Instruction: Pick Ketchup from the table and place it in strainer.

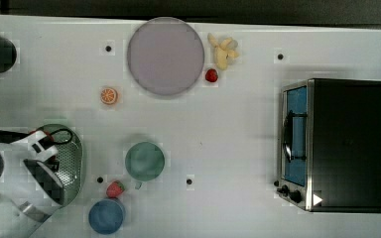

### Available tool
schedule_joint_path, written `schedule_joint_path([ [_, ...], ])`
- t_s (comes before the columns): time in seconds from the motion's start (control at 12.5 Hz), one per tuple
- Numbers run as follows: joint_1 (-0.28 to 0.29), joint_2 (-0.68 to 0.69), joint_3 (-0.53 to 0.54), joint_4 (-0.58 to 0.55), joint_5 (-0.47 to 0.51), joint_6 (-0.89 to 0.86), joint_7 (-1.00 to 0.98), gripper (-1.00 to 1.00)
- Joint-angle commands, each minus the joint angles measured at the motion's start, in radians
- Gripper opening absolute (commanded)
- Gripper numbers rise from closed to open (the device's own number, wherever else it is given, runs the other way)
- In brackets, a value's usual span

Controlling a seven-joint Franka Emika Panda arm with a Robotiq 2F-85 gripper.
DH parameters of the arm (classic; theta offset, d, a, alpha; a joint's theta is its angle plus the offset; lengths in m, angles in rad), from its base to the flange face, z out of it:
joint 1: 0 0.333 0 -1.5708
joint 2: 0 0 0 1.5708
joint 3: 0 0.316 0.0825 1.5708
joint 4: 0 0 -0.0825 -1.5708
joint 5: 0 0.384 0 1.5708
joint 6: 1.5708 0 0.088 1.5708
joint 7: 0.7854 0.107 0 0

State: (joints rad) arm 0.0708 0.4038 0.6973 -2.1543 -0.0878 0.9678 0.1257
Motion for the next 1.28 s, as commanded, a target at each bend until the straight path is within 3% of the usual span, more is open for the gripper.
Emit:
schedule_joint_path([
  [0.08,-0.014,-0.006,-0.014,0.014,-0.004,0.033,0.058,0.89],
  [0.16,-0.016,-0.014,-0.014,0.014,-0.004,0.033,0.058,1.0],
  [0.48,-0.057,-0.14,-0.014,0.024,0.001,-0.034,0.083,1.0],
  [0.8,-0.172,-0.314,-0.026,0.095,0.015,-0.365,0.08,1.0],
  [0.96,-0.23,-0.38,-0.064,0.152,0.084,-0.475,0.073,1.0],
  [1.12,-0.268,-0.431,-0.125,0.211,0.149,-0.56,0.047,1.0],
  [1.28,-0.286,-0.472,-0.199,0.264,0.151,-0.654,0.019,1.0],
])
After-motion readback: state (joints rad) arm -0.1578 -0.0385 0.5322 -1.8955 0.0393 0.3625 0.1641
